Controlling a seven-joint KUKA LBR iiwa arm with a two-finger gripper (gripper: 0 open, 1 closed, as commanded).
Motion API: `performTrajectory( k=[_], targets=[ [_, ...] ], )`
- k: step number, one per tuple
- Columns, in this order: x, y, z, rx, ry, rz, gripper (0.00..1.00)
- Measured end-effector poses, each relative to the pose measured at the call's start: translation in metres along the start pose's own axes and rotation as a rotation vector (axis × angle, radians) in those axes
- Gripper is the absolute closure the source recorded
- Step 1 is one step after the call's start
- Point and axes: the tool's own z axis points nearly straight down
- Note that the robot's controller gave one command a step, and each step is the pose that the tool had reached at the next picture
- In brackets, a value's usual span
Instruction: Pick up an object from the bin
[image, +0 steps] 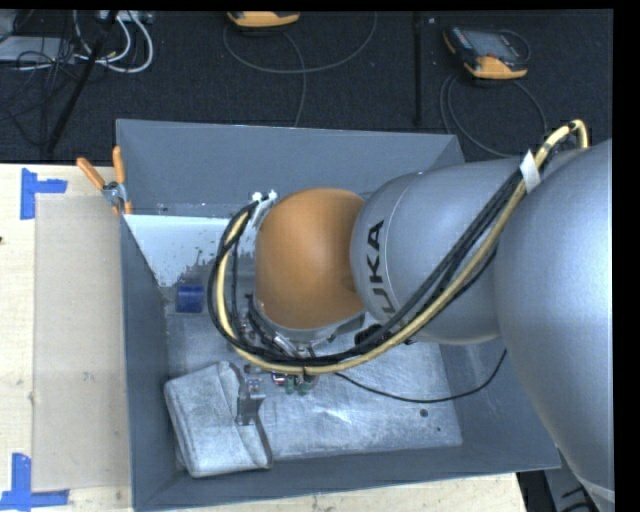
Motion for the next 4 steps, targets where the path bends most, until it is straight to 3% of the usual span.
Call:
performTrajectory(
  k=[1, 2, 3, 4],
  targets=[
    [-0.046, -0.041, 0.089, 0.002, 0.000, 0.002, 0.00],
    [-0.032, -0.073, 0.091, -0.006, -0.009, 0.148, 0.00],
    [-0.029, -0.139, 0.087, 0.002, -0.001, -0.126, 0.00],
    [-0.027, -0.114, 0.091, 0.001, -0.004, 0.191, 0.00]
  ],
)
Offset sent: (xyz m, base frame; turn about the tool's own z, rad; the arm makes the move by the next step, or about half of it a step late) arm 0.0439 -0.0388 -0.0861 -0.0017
